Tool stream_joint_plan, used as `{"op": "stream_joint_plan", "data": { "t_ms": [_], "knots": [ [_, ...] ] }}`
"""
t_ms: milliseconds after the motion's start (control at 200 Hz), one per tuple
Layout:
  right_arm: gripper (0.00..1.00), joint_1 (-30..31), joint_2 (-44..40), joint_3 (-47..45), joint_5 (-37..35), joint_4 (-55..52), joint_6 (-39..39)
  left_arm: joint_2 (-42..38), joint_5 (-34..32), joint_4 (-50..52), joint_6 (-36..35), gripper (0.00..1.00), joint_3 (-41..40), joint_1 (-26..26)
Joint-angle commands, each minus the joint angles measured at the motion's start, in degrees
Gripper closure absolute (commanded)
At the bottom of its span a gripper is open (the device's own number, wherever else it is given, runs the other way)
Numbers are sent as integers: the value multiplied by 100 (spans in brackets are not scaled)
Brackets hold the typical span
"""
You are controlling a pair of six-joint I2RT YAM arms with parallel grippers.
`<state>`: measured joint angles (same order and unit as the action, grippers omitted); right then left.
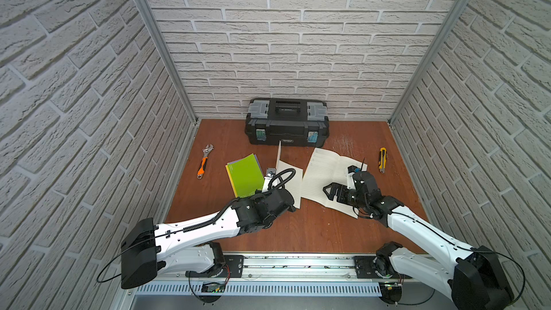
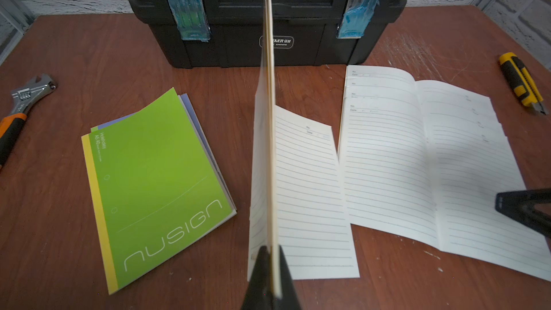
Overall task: Close the notebook
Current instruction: Close the notebook at the center of the board.
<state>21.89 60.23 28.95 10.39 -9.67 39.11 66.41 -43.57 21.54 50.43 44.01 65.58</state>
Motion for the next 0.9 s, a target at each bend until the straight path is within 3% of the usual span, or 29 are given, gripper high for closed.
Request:
{"op": "stream_joint_plan", "data": {
  "t_ms": [0,545,895],
  "knots": [
    [0,-19,196,181,392,545,-18,209,-319,-20,136,100,-9,73],
    [1,-18,1012,721,804,1339,-17,1170,86,-286,-186,100,-96,138],
    [2,-19,2070,1529,809,1939,252,1733,555,-690,-545,100,-140,141]
  ]
}}
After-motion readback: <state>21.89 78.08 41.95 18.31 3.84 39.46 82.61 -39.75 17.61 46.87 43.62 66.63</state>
